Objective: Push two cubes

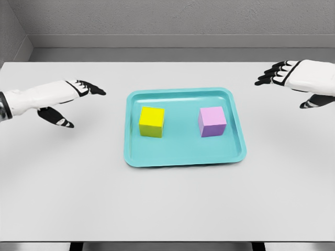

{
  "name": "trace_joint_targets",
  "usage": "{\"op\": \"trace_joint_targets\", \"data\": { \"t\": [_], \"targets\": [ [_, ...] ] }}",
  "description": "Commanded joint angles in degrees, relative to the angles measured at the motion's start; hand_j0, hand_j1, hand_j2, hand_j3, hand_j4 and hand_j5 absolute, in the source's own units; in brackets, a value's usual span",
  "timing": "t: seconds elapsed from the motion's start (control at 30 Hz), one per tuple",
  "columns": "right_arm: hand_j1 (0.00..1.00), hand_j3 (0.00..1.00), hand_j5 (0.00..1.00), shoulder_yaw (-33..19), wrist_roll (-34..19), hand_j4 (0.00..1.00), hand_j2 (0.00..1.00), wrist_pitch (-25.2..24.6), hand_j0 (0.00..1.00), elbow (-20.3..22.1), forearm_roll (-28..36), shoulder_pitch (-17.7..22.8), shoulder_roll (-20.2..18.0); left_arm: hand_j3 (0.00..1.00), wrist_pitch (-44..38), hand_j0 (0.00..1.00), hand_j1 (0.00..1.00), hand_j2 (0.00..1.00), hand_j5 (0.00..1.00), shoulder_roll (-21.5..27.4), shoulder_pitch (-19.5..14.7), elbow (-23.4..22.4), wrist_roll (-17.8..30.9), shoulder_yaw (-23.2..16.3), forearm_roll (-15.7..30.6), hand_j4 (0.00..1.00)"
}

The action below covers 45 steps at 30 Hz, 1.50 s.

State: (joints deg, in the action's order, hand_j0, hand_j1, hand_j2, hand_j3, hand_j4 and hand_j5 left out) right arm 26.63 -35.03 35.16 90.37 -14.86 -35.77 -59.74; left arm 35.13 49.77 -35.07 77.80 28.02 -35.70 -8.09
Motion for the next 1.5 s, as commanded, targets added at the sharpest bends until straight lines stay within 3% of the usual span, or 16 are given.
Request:
{"op": "trace_joint_targets", "data": {
  "t": [0.0,0.13,0.17,0.2,0.27,0.3,0.33,0.37,0.43,0.57,0.73,0.9,1.23,1.47],
  "targets": [
    [1.00,1.00,1.00,0.0,0.0,1.00,1.00,-0.2,1.00,0.2,0.2,0.0,0.2,1.00,-0.1,1.00,1.00,1.00,1.00,-0.5,0.0,-0.9,0.0,-1.1,0.3,1.00],
    [1.00,1.00,1.00,0.3,0.0,1.00,1.00,-0.2,1.00,0.4,0.4,-0.1,0.2,1.00,-0.1,1.00,1.00,1.00,1.00,-2.5,-1.8,1.6,7.0,-1.2,-0.1,1.00],
    [1.00,1.00,1.00,2.6,0.0,1.00,1.00,-0.2,1.00,0.6,-0.1,-0.3,0.2,0.95,-0.1,0.95,0.95,0.95,0.95,-3.8,-2.7,1.7,7.0,-1.3,-0.2,0.95],
    [0.90,0.90,0.90,5.8,0.0,0.90,0.90,-0.2,0.90,0.6,-3.1,-1.0,0.7,0.80,-0.1,0.80,0.80,0.80,0.80,-3.9,-3.1,1.7,7.0,-1.3,-0.2,0.80],
    [0.33,0.33,0.33,9.7,0.0,0.33,0.33,-0.2,0.33,0.6,-5.4,-1.2,1.4,0.58,-0.1,0.58,0.58,0.58,0.58,-5.9,-3.7,1.1,7.0,-1.3,-0.3,0.58],
    [0.19,0.19,0.19,9.8,0.0,0.19,0.19,-0.2,0.19,0.5,-5.5,-1.3,1.5,0.49,-0.1,0.49,0.49,0.49,0.49,-6.7,-3.9,0.9,7.0,-1.3,-1.4,0.49],
    [0.18,0.18,0.18,10.5,0.0,0.18,0.18,-0.2,0.18,0.5,-6.7,-1.3,1.9,0.44,-0.1,0.44,0.44,0.44,0.44,-7.4,-4.1,0.2,7.0,-1.4,-1.4,0.44],
    [0.12,0.12,0.12,12.1,0.0,0.12,0.12,-0.2,0.12,0.4,-11.9,-1.9,4.0,0.36,-0.1,0.36,0.36,0.36,0.36,-8.3,-5.3,-1.1,7.0,-2.0,-1.9,0.36],
    [0.04,0.04,0.04,13.1,0.0,0.04,0.04,-0.2,0.04,0.0,-14.8,-2.0,5.3,0.34,-0.1,0.34,0.34,0.34,0.34,-9.3,-5.6,-1.4,7.0,-2.1,-2.7,0.34],
    [0.00,0.00,0.00,13.1,0.0,0.00,0.00,-0.2,0.00,-1.2,-18.4,-2.1,9.0,0.34,-0.1,0.34,0.34,0.34,0.34,-11.7,-5.7,-1.2,7.0,-2.9,-2.7,0.34],
    [0.00,0.00,0.00,16.5,0.0,0.00,0.00,-0.2,0.00,-4.8,-20.0,-5.6,12.7,0.34,-0.1,0.34,0.34,0.34,0.34,-12.3,-6.1,-0.6,7.0,-3.1,-2.7,0.34],
    [0.00,0.00,0.00,17.4,0.0,0.00,0.00,-0.2,0.00,-5.5,-20.6,-5.8,14.0,0.34,-0.1,0.34,0.34,0.34,0.34,-13.1,-6.1,-0.9,7.0,-3.9,-2.8,0.34],
    [0.00,0.00,0.00,18.4,0.0,0.00,0.00,-0.2,0.00,-12.5,-22.5,-7.0,16.3,0.34,-0.1,0.34,0.34,0.34,0.34,-15.8,-6.0,-1.1,7.0,-5.8,-5.3,0.34],
    [0.00,0.00,0.00,18.5,0.0,0.00,0.00,-0.2,0.00,-12.9,-22.5,-7.2,17.9,0.34,-0.1,0.34,0.34,0.34,0.34,-17.3,-6.2,-1.1,7.0,-6.0,-6.4,0.34]
  ]
}}
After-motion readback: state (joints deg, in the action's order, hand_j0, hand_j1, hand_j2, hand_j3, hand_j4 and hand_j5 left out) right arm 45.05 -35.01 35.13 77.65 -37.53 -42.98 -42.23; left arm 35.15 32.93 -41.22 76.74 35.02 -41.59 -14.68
